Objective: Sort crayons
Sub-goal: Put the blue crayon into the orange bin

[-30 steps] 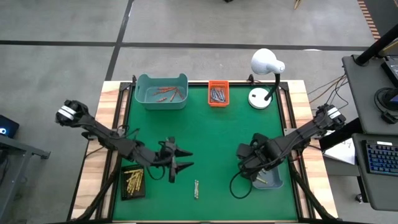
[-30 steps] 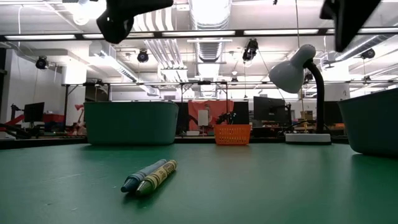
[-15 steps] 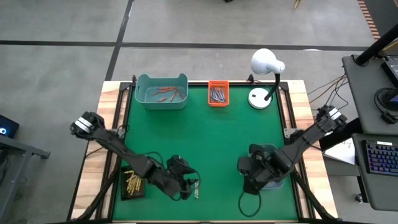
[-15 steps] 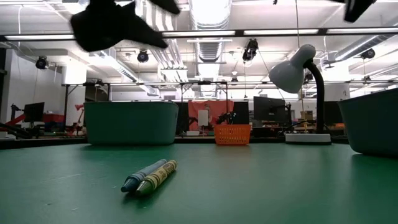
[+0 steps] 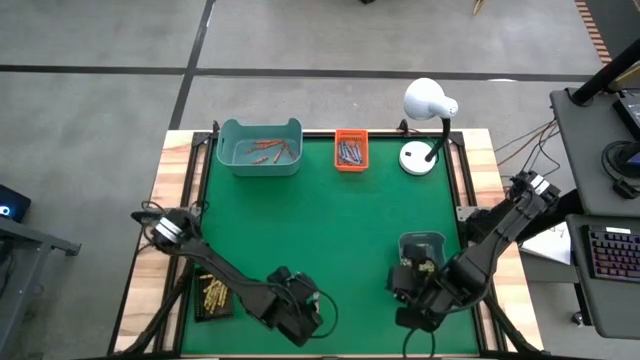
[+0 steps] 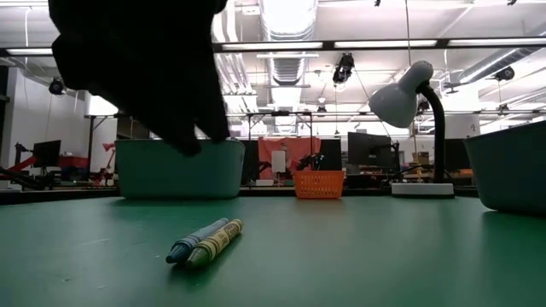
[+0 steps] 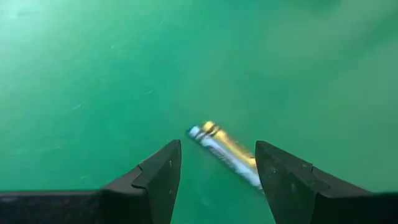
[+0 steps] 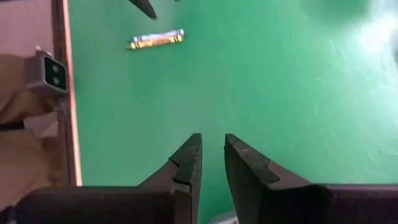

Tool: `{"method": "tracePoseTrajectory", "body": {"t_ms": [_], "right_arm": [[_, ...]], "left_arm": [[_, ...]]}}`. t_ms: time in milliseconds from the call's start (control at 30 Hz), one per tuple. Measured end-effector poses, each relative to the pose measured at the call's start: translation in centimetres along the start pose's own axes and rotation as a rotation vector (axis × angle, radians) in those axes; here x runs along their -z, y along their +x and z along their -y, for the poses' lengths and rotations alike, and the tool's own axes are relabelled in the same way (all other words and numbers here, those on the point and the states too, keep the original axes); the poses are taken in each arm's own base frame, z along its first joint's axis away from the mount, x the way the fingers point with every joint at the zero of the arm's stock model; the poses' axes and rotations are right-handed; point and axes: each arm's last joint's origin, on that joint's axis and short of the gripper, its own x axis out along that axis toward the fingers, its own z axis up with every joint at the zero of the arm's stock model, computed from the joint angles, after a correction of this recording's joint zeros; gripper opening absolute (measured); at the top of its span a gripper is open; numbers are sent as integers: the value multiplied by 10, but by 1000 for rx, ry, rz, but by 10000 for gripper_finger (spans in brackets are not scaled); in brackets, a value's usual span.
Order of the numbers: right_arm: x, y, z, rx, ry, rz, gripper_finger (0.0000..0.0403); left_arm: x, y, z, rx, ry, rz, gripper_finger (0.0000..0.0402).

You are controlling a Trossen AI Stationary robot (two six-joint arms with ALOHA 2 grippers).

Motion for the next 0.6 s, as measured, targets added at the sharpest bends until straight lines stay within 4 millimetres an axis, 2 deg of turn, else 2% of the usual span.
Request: {"method": "tracePoseTrajectory", "body": {"t_ms": [200,600], "right_arm": [[-3,3,-5,-18,-7,42,58],[-4,4,-5,-7,-3,63,59]], "left_arm": [[4,11,8,-99,38,-31,189],[11,24,7,-131,-15,15,189]]}}
